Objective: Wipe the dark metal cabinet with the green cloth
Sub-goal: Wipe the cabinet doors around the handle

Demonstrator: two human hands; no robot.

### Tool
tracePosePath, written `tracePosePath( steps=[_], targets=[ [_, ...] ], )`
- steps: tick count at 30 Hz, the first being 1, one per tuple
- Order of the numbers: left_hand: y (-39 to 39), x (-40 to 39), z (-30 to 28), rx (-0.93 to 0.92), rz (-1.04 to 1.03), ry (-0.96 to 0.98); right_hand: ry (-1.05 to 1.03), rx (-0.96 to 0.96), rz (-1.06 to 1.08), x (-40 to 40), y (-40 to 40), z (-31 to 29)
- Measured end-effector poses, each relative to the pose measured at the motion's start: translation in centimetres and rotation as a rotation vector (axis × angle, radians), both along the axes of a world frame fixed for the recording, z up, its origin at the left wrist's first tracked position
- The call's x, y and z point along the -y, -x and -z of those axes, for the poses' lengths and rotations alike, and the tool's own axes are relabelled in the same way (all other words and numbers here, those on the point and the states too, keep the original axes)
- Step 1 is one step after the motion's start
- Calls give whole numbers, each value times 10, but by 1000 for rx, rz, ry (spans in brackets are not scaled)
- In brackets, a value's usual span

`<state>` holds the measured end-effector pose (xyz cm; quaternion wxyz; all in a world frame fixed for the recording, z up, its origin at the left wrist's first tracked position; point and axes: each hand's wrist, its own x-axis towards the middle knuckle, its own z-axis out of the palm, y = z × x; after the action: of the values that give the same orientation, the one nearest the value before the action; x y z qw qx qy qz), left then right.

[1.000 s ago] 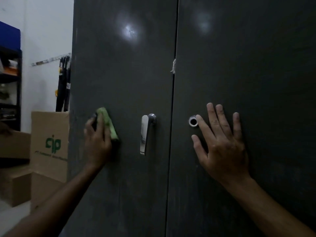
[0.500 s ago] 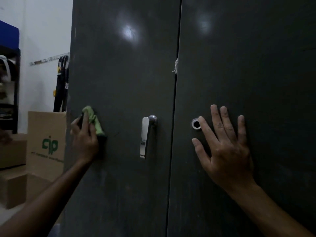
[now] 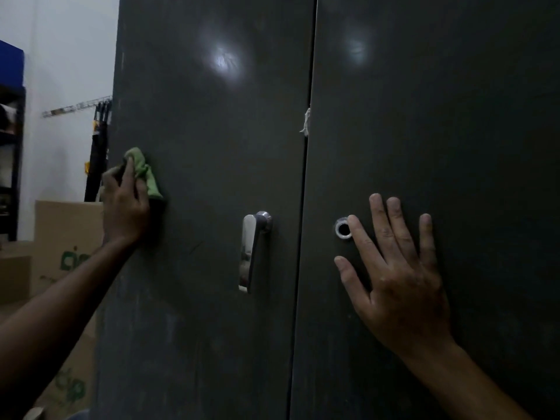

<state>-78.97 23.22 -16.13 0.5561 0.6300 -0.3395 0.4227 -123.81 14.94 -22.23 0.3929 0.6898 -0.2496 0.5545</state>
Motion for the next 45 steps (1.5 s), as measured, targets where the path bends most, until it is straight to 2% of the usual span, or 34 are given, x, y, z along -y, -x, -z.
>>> tracePosePath(
  steps=[3,5,7,9,11,13,16,18,22,24,26,28,29,30,33,34,36,39,40,42,43,45],
  targets=[
    [-17,-8,-28,-399,-59,43,-15,-4,1,-1,1,0],
    [-11,-9,-69,-486,-14,58,-8,-4,9,-1,1,-1],
    [7,-5,-100,-358,30,60,3,-5,14,1,0,-1],
    [30,1,-104,-145,59,60,16,-2,14,2,-1,0],
    [50,8,-75,63,100,84,23,3,11,3,-2,0],
    [59,11,-16,150,145,80,23,3,15,3,-2,0],
    [40,5,98,84,113,18,26,-1,9,2,-1,0],
    [15,-3,149,-25,62,12,19,2,8,1,-1,0],
    [18,-5,149,-498,90,118,4,-3,18,-2,-1,0],
    [53,-3,153,-467,89,129,1,-6,20,-2,0,0],
    [82,-5,177,-279,84,63,1,0,13,-1,-1,0],
    [81,-13,192,-125,73,-37,0,1,13,-1,-1,1],
    [69,-16,185,-108,75,-49,-1,0,16,-1,-1,1],
    [55,-16,170,-155,77,-22,-1,-2,19,-1,-1,1],
    [13,-14,107,-454,70,109,2,-4,20,-2,-1,1],
    [9,-13,92,-487,62,103,0,-1,18,-2,-1,1],
    [22,-11,89,-394,58,77,-2,4,15,-3,-1,1],
    [57,-8,139,-107,62,11,-7,1,24,-4,-2,1],
    [61,-9,159,-72,75,-14,-11,-3,27,-5,-1,1],
    [49,-14,170,-106,90,-44,-19,-2,35,-6,-1,2],
    [36,-16,163,-181,92,-33,-24,-4,45,-7,-2,3],
    [11,-17,133,-455,64,38,-30,-11,64,-9,-4,5]
  ],
)
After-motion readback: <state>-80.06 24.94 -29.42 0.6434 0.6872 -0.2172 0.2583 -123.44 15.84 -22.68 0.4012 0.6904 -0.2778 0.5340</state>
